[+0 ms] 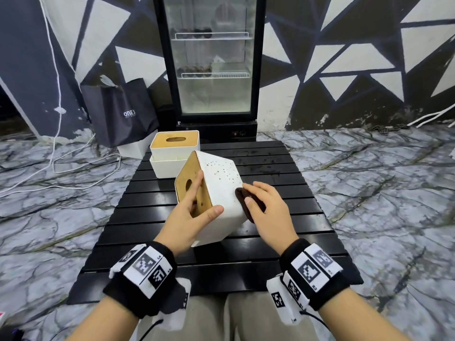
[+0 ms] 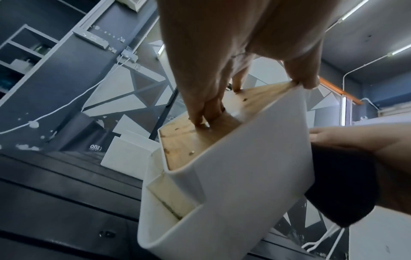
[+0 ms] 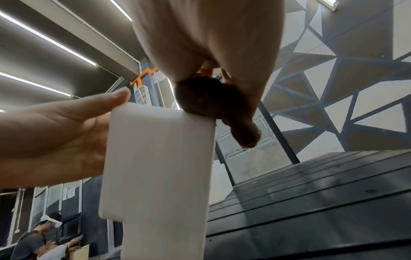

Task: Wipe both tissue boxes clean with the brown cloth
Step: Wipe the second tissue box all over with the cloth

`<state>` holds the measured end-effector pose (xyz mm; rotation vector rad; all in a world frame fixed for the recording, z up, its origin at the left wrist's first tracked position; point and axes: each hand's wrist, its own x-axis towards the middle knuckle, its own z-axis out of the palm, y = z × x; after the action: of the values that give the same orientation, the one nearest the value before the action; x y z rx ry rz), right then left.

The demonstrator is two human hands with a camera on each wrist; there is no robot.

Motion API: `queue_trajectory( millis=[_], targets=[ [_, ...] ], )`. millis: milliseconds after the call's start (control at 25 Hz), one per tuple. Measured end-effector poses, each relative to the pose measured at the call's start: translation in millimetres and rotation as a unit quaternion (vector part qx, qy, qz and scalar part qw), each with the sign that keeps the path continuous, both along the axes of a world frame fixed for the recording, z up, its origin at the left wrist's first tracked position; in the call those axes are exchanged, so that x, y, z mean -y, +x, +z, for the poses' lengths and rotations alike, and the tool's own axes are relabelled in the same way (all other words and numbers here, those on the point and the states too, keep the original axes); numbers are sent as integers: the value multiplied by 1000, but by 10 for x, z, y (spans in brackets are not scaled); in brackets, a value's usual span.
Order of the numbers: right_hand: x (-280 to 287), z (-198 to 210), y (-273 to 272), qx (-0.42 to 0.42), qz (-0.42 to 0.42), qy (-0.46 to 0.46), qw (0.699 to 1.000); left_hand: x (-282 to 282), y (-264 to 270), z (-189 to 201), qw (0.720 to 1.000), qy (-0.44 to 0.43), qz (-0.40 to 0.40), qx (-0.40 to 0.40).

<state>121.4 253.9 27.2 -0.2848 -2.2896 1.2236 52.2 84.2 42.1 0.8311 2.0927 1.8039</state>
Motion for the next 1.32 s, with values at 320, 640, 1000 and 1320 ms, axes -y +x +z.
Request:
queue_trajectory(
  millis=[320,640,1000,1320],
  targets=[
    [227,-46,-29,-63,51,36,996,-2,-53,-27,999,-39,10,-15],
    [226,69,-130,-62,56,28,996,-17,-103,-48,999,-42,-2,-18],
    [171,46,-125,-63,84,12,994,13,-70,-10,1000,-16,6,4],
    [244,1,-76,-86,137,30,986,72,-203,-91,999,-23,-26,-34]
  ],
)
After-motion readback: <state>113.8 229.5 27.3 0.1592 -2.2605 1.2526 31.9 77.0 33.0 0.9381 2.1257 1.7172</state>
